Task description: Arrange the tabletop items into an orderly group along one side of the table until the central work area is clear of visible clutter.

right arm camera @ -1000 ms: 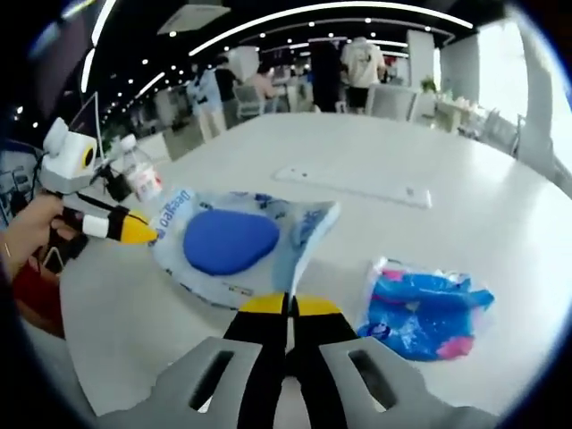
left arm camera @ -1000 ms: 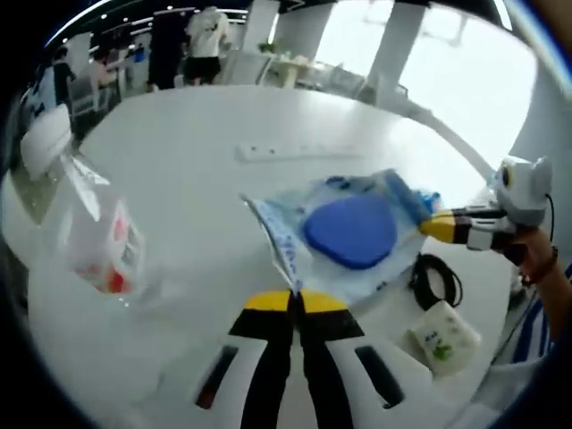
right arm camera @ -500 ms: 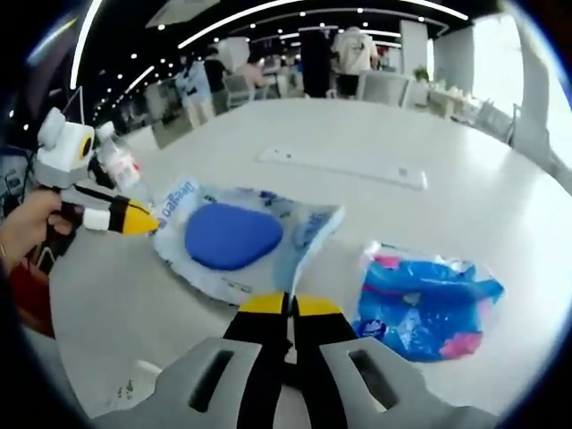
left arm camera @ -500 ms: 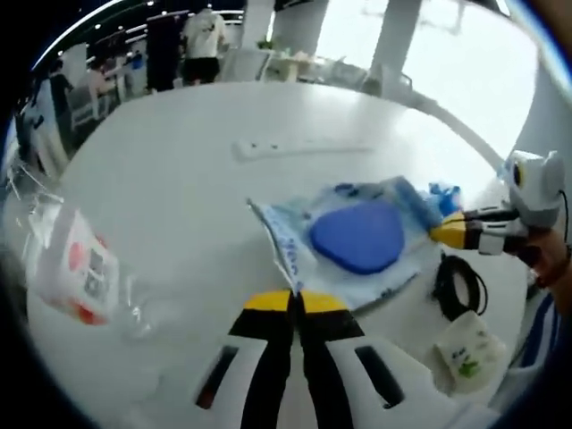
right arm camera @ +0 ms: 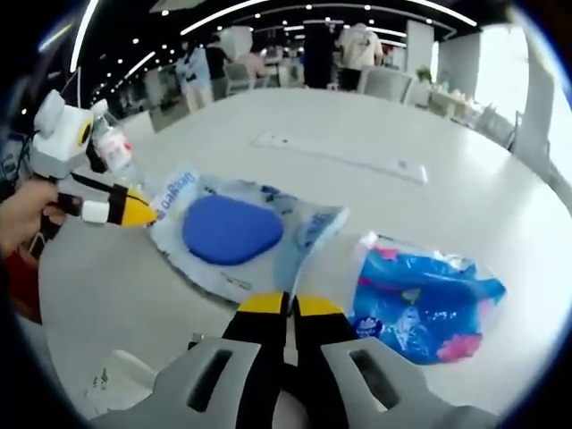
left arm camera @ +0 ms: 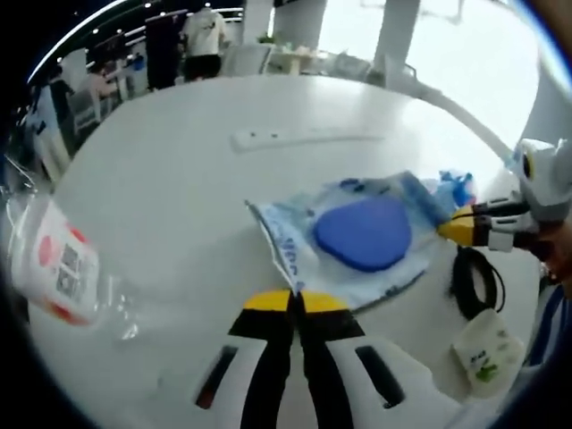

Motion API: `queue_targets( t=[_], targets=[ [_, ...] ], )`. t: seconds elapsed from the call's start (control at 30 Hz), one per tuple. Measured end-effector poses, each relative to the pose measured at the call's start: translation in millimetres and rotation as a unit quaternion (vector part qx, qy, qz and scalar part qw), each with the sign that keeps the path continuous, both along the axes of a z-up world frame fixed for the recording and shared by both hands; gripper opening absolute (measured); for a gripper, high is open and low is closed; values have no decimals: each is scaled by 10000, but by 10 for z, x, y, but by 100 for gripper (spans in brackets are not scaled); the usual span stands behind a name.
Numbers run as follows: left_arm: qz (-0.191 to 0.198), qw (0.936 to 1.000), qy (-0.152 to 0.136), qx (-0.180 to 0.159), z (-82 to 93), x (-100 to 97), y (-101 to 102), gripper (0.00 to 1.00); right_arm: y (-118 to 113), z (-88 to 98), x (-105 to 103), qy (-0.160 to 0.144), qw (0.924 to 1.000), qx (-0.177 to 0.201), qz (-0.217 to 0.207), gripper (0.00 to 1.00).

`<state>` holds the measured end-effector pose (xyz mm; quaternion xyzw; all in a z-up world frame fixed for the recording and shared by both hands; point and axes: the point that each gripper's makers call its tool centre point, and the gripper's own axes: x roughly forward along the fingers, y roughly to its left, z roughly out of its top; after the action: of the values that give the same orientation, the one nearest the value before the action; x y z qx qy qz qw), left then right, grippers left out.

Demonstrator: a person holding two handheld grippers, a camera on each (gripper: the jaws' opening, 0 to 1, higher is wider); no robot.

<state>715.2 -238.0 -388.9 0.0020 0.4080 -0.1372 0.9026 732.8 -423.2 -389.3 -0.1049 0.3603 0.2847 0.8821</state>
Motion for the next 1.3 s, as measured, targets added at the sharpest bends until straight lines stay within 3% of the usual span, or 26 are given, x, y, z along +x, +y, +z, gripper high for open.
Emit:
queue_targets(
  t=[0.17,0.47,0.6,0.67,0.77,0.9,1.0,1.13,1.3],
  targets=[
    [79,9999,-42,52,-1,7,10,0,-16,-2,7,-30,9999,-98,67,6],
    [103,9996,-82,231,53,-7,65,9,-46,157,32,-129,9996,-1,-258,13],
    [49,9997,-162,200,138,-30,25,17,-73,276,95,-523,9979,-340,-189,20],
    [-27,9996,-204,207,185,-53,-1,21,-36,358,88,-587,9979,-210,-160,21],
    [-136,9992,-330,200,282,-105,-33,30,53,486,55,-561,9978,292,-219,29],
    [-383,9988,-296,20,337,-202,-123,39,61,508,-46,-333,9982,426,-250,51],
    [-524,9977,-431,-8,414,-251,-160,49,108,569,-132,-198,9968,741,-226,56],
    [-629,9961,-596,-133,532,-329,-192,60,102,620,-211,-144,9959,856,-242,65],
    [-871,9934,-572,-485,613,-510,-259,70,156,708,-379,-89,9946,1035,-49,74]
  ],
)
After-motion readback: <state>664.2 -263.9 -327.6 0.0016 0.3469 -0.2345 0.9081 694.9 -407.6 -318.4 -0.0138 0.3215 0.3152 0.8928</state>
